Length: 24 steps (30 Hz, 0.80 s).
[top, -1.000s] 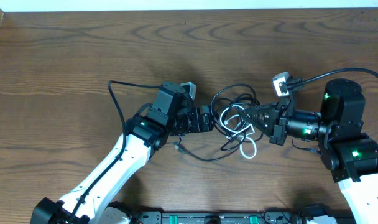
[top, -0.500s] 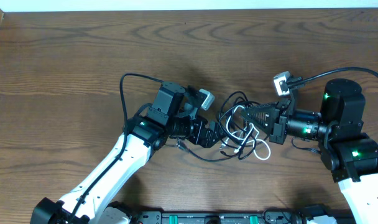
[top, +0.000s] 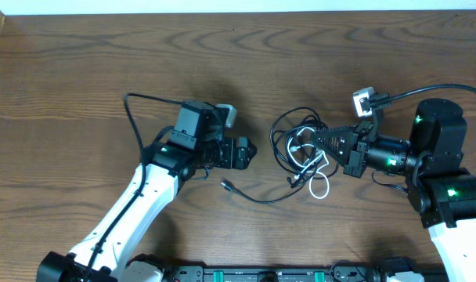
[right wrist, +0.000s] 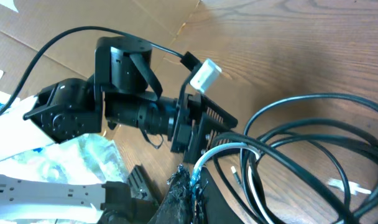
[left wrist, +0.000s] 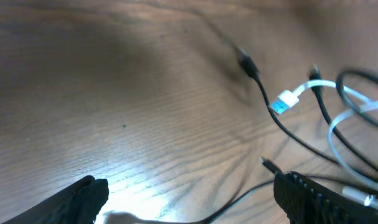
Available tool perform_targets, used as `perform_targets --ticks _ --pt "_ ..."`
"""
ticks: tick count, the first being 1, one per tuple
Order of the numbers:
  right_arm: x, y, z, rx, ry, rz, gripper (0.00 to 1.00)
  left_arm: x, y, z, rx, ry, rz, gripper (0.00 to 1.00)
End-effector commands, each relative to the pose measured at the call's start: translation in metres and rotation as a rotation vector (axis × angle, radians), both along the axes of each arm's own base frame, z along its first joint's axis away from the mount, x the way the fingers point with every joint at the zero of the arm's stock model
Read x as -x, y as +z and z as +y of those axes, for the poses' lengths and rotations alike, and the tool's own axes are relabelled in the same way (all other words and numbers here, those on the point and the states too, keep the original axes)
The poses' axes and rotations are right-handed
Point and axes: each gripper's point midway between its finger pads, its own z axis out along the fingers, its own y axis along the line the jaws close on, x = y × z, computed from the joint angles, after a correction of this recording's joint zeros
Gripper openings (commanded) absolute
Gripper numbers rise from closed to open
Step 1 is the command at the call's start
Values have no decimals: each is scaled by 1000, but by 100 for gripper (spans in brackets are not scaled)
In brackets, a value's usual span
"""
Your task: Untangle cables
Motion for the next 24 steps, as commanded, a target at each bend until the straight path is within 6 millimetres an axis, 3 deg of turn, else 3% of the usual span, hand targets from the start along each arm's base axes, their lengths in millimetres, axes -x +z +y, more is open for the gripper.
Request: perform_targets --ticks 1,4,8,24 --pt "1 4 -1 -5 0 -12 1 0 20 -13 135 -6 23 92" --pt "1 3 -1 -4 0 -8 1 7 48 -38 311 -134 1 92" --pt "3 1 -1 4 5 -4 1 11 69 -51 425 -190 -2 92" --pt "6 -4 -2 19 15 3 1 17 74 -56 495 -157 103 92"
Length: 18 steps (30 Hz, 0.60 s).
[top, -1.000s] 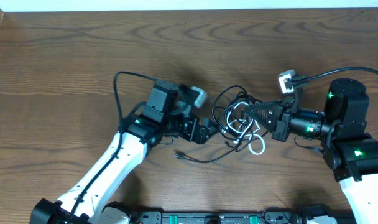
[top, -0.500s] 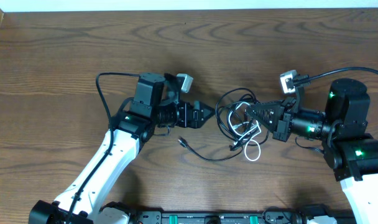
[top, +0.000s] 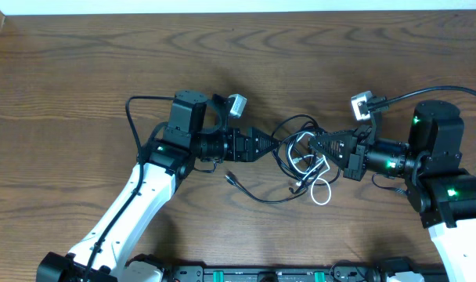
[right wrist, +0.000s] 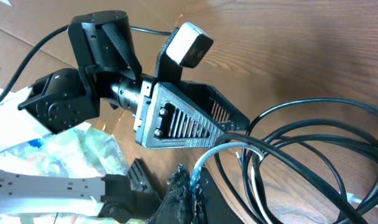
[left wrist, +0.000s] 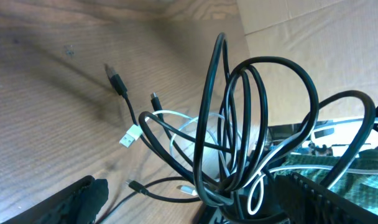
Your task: Untangle cables
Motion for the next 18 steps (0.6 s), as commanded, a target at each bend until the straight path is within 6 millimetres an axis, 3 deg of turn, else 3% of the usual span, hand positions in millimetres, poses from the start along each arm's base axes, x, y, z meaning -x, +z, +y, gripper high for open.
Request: perform_targets --ticks 1,5,11,18 --pt "1 4 -1 1 7 -30 1 0 5 -1 17 10 27 92" --pt "1 4 -1 1 7 -29 1 -3 -7 -5 -13 87 134 92" --pt "1 4 -1 1 7 -29 1 10 -18 -28 -3 95 299 91" --pt "1 4 -1 2 7 -27 1 9 -16 -42 54 184 501 53"
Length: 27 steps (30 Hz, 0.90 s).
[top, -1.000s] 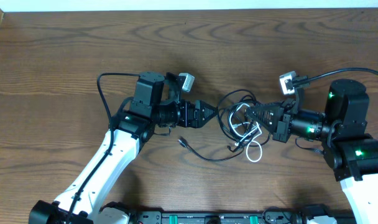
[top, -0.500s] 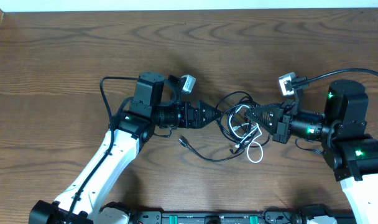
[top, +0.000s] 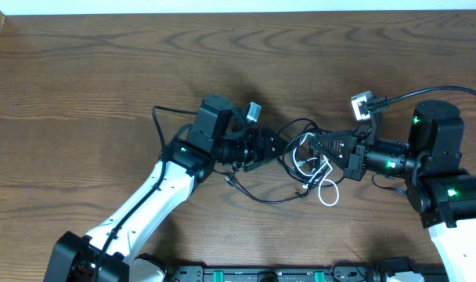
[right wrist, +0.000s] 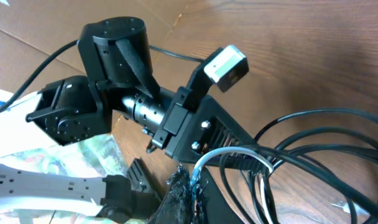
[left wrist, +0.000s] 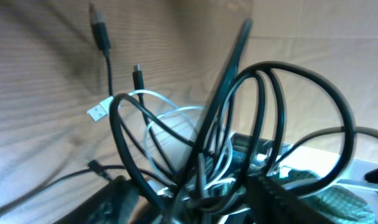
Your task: Untangle cables
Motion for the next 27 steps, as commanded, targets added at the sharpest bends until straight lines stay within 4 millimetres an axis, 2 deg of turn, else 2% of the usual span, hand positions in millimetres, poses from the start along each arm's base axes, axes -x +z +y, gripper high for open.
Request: perform_targets --ticks 1,5,10,18,22,23,25,27 --pt "1 4 -1 -1 10 -26 1 -4 1 -2 21 96 165 47" --pt "2 2 -1 1 10 -15 1 -9 -2 0 13 170 239 39" --pt "3 2 -1 1 10 -11 1 -12 -4 2 4 195 244 25" --pt "3 2 -1 1 10 -12 1 -18 -11 3 -29 251 242 24" --pt "3 2 -1 1 10 -8 1 -14 -18 -4 -51 252 254 24" --pt "3 1 -1 1 10 -8 1 -12 -19 -6 -53 250 261 22" --pt "3 1 -1 2 10 -5 1 -11 -21 -7 -57 245 264 8" --pt "3 1 -1 2 10 -5 1 -12 -21 -6 -60 247 258 8"
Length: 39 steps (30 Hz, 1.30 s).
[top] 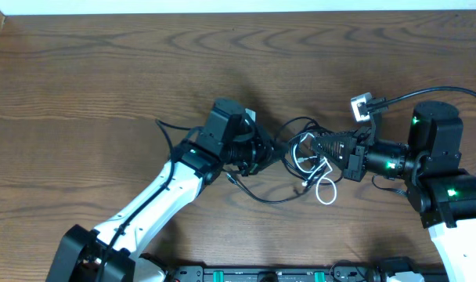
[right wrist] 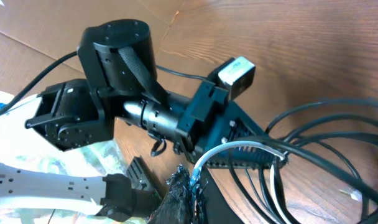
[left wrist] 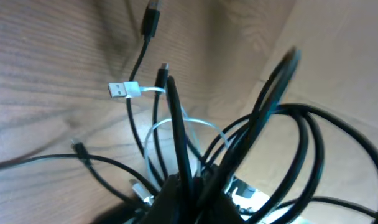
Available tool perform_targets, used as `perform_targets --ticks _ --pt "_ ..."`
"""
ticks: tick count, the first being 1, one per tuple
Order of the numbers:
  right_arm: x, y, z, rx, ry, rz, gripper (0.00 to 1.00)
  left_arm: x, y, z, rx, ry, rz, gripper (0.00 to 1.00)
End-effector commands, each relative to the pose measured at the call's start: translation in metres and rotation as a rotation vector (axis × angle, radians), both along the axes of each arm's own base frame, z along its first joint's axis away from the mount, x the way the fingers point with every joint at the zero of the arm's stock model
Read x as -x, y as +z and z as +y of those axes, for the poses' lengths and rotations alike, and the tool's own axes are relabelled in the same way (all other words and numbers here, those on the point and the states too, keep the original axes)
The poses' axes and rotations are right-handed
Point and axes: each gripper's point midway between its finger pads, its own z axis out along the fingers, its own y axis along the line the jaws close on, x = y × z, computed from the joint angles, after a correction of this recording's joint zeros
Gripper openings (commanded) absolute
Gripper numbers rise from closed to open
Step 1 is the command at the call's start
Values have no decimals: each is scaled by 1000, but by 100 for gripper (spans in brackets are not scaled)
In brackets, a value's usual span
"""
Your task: Untangle cables
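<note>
A tangle of black and white cables (top: 303, 150) hangs between my two grippers over the middle of the table. The left gripper (top: 275, 153) comes in from the left and is shut on several black loops (left wrist: 263, 124); its jaws (left wrist: 189, 194) pinch them at the bottom of the left wrist view. My right gripper (top: 322, 147) is shut on a white cable (right wrist: 239, 148), the fingertips (right wrist: 192, 182) clamping it. A white USB plug (left wrist: 119, 91) and a black plug (left wrist: 153, 11) dangle over the wood.
A loose black cable end (top: 232, 178) trails on the table below the left gripper. A white loop (top: 326, 192) lies under the right gripper. The left arm (right wrist: 120, 93) fills the right wrist view. Bare wood surrounds the tangle.
My left gripper has moved slightly right, deeper into the tangle, and its jaws, then spread around the black loops, are now shut on them. The right gripper holds as before.
At first my left gripper stood open over bare wood left of the tangle, while the right held the white cable. It then pointed open at the loops, later had its jaws around them, and is now shut on them.
</note>
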Motion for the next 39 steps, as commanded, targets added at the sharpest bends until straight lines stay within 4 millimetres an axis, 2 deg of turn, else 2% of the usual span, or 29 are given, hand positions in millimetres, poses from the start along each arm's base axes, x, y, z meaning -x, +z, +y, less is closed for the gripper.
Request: perform_targets --ticks 1,5,9,12,15,16,18,20,23,26,28,32,34,37,39 --pt "2 5 0 -6 14 -25 1 -7 -1 1 -18 27 -17 8" --pt "-1 0 -3 24 -1 -37 1 -15 -4 6 -54 39 -74 8" --pt "-16 -33 -29 195 -183 41 1 -24 -1 16 -60 18 -141 8" --pt "-21 -72 -73 403 -423 178 1 -35 -1 32 -57 34 -156 7" --pt "-10 -102 -128 605 -710 342 1 -46 2 51 -32 65 -145 8" --pt "-2 -108 -150 681 -821 389 0 -50 4 58 -24 76 -148 7" --pt "7 -113 -174 759 -949 432 1 -56 5 69 -12 92 -146 7" --pt "15 -114 -189 809 -1030 459 1 -60 7 78 -1 94 -158 7" --pt "17 -114 -191 818 -1045 463 1 -61 7 87 5 96 -159 7" --pt "15 -114 -190 793 -1061 473 8 -59 2 93 -9 102 -137 7" --pt "15 -113 -192 799 -1070 467 8 -58 1 93 -18 86 -154 7" --pt "24 -109 -219 890 -1214 461 3 -59 -2 101 -37 86 -159 7" --pt "31 -110 -226 872 -1290 504 2 -60 -6 111 -46 111 -140 8" --pt "26 -115 -210 791 -1229 538 8 -59 -10 120 -55 135 -103 7" --pt "19 -118 -185 698 -1113 561 12 -57 -10 119 -53 129 -97 7"
